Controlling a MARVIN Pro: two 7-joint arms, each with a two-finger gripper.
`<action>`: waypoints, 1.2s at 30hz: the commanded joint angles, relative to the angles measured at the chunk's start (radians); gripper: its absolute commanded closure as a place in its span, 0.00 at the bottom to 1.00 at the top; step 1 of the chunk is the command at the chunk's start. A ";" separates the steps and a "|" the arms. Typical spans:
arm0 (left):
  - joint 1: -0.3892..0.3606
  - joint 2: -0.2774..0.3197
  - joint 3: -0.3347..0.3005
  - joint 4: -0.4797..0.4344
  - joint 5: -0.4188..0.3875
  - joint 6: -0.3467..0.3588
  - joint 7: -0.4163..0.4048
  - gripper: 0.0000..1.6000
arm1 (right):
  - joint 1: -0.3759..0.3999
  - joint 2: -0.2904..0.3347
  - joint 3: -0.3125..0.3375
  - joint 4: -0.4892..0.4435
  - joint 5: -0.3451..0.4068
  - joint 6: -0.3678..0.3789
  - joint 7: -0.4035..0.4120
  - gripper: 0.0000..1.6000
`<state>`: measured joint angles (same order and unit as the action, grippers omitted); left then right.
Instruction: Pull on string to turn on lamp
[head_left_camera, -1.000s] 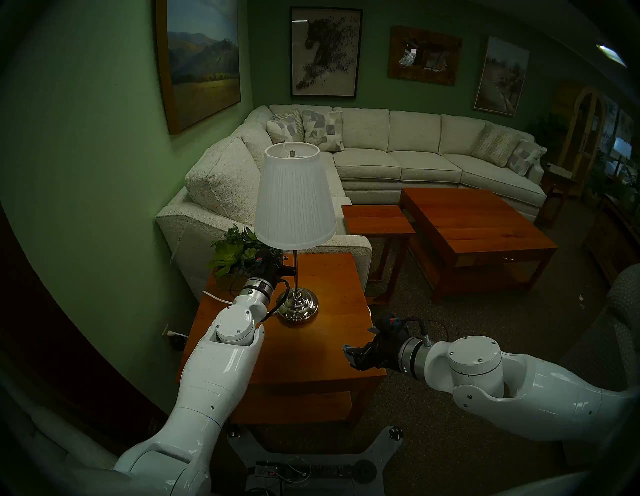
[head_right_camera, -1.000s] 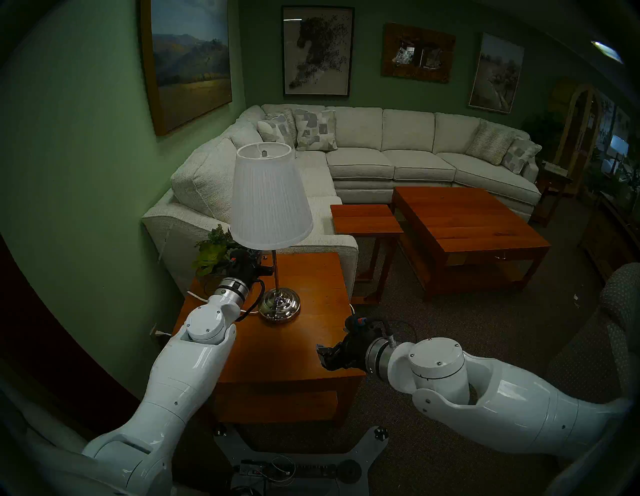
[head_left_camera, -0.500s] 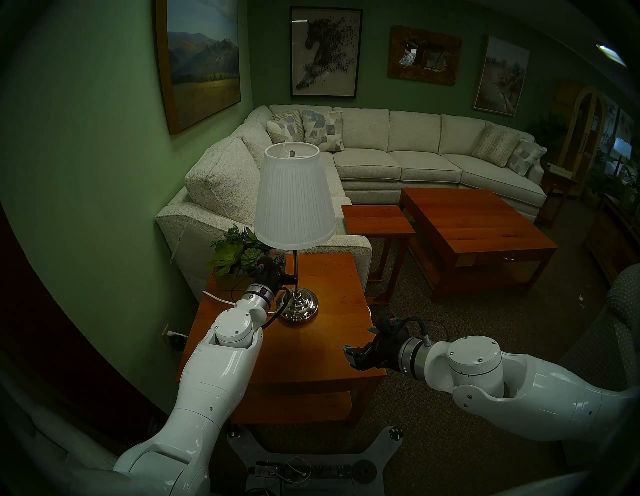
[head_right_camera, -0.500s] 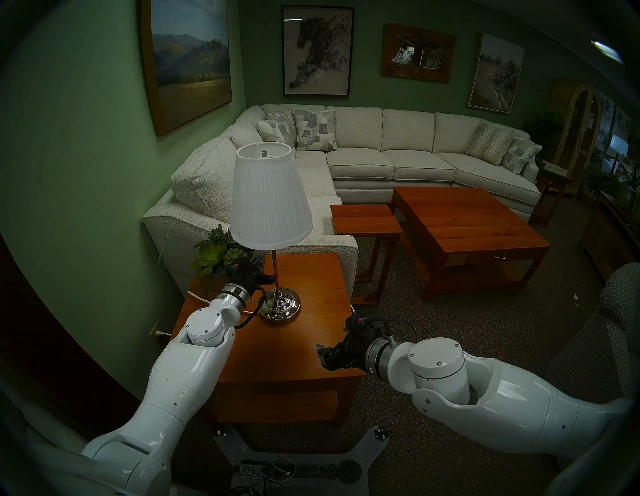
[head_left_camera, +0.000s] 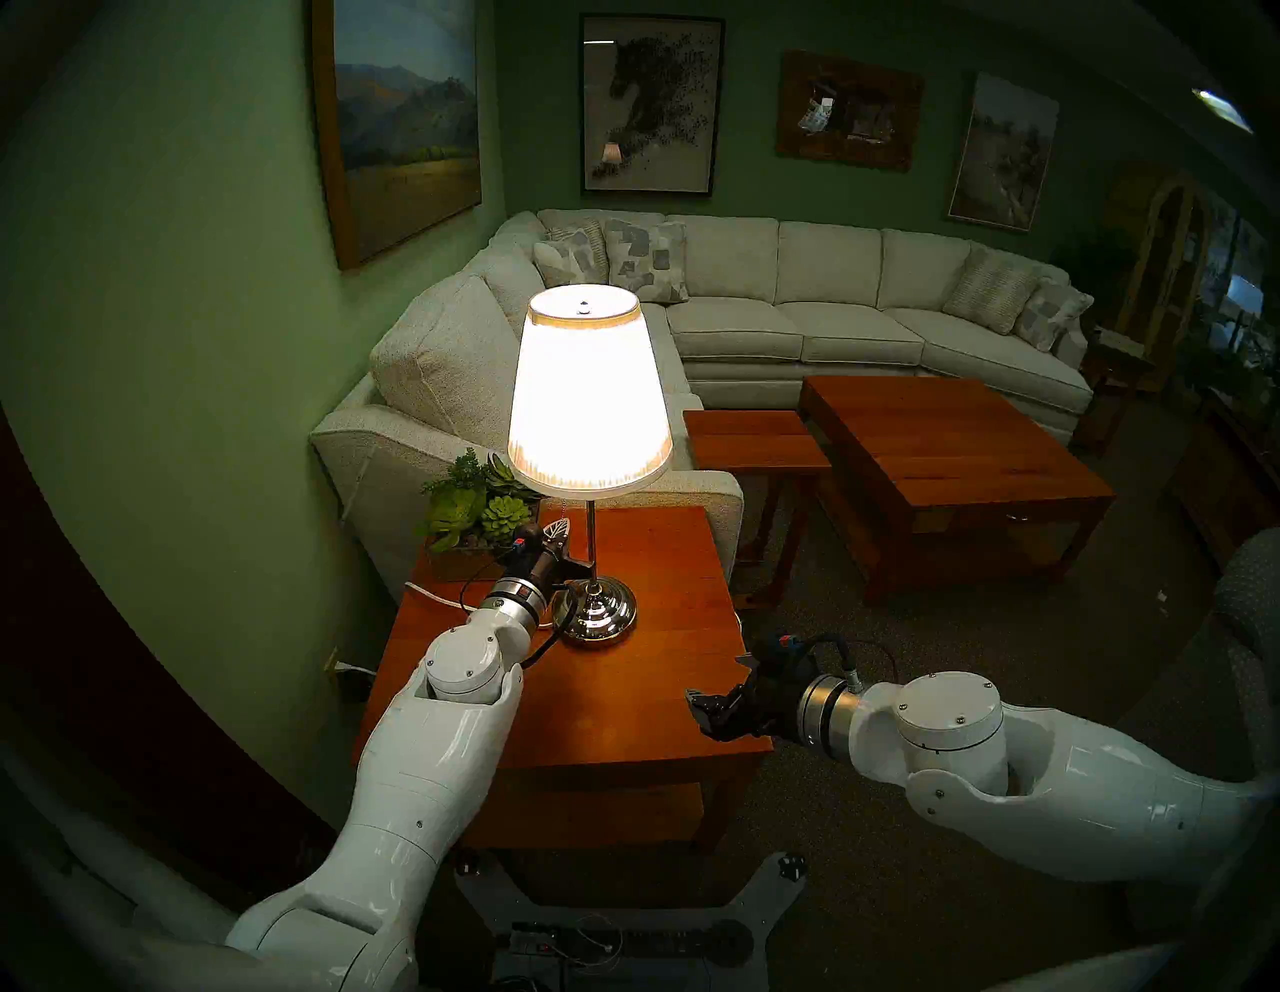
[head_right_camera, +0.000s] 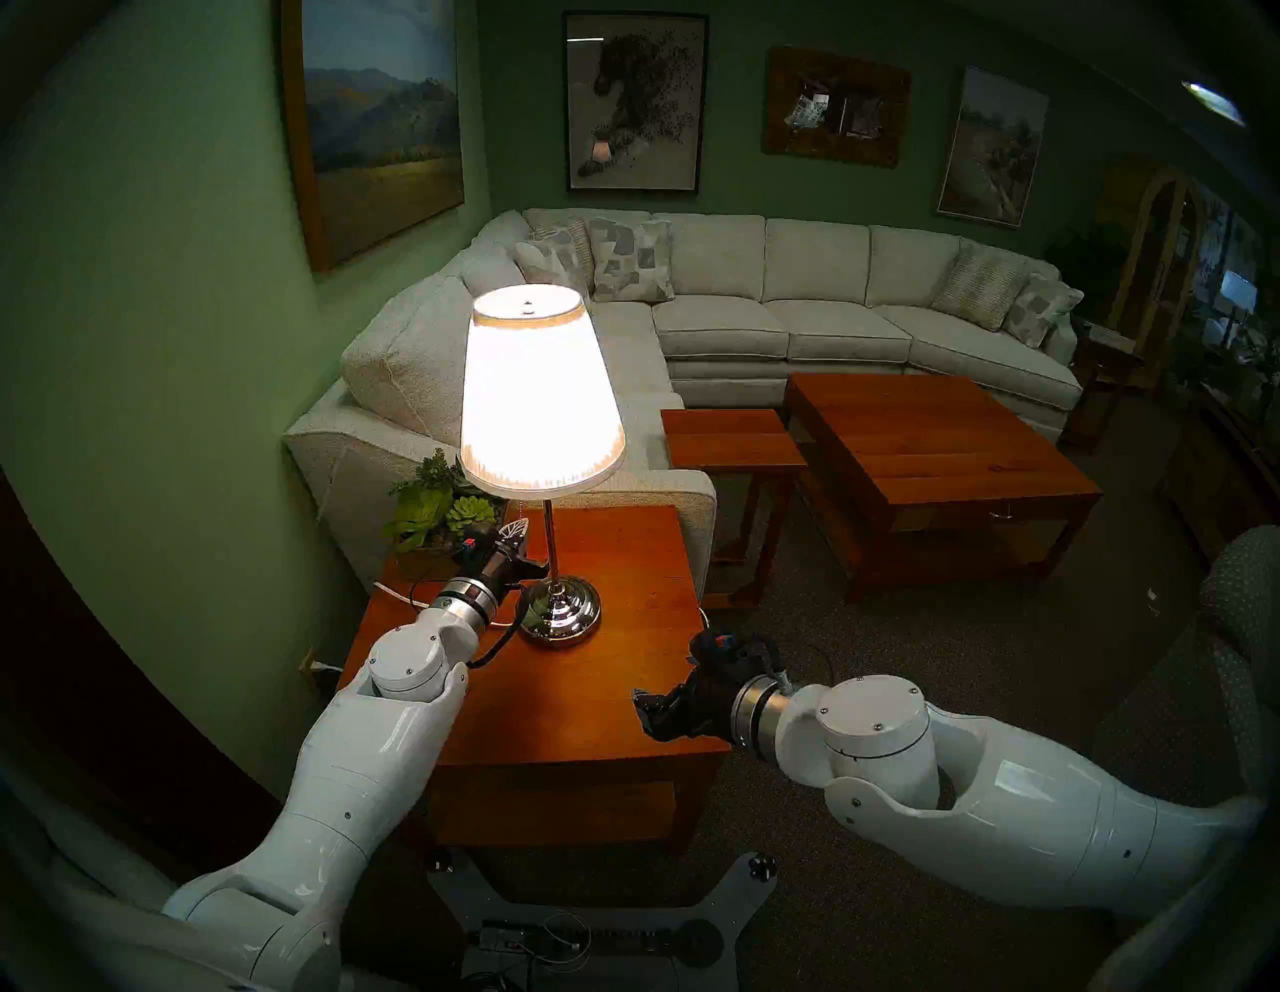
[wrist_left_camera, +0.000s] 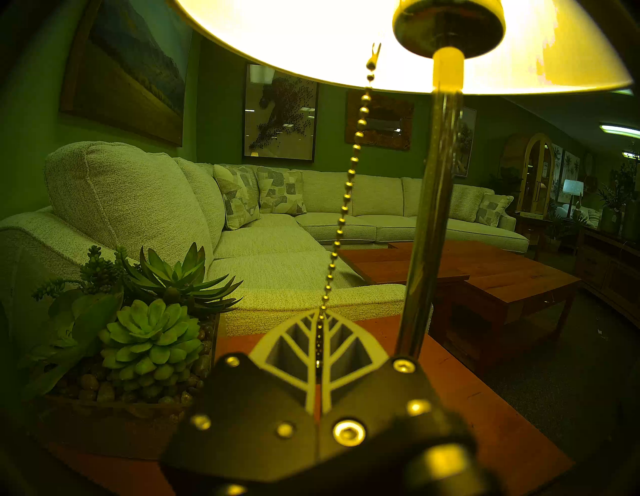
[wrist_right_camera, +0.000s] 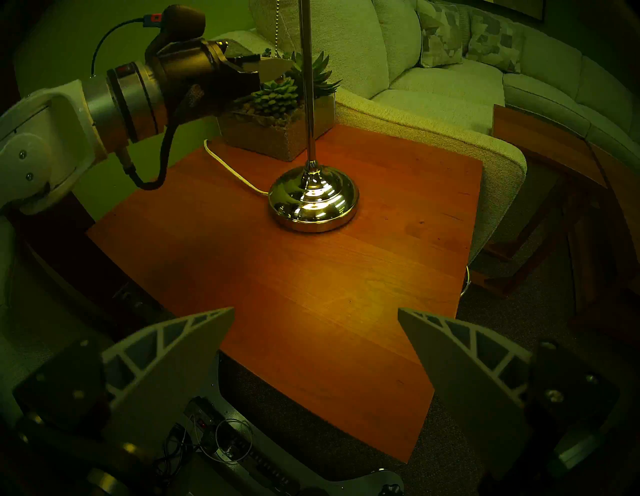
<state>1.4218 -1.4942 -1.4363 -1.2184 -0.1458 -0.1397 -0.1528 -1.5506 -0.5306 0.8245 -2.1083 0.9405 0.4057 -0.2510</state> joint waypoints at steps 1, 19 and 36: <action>0.013 -0.001 -0.013 -0.115 -0.014 -0.026 -0.001 1.00 | 0.016 -0.002 0.015 -0.019 0.001 -0.006 0.000 0.00; 0.049 0.006 -0.007 -0.203 0.011 -0.044 0.009 0.80 | 0.015 -0.002 0.016 -0.020 0.002 -0.006 0.000 0.00; 0.161 0.040 -0.020 -0.316 0.014 -0.070 -0.020 0.11 | 0.016 -0.002 0.016 -0.020 0.001 -0.006 0.000 0.00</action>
<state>1.5438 -1.4669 -1.4460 -1.4375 -0.1172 -0.1683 -0.1561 -1.5506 -0.5305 0.8244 -2.1082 0.9406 0.4057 -0.2510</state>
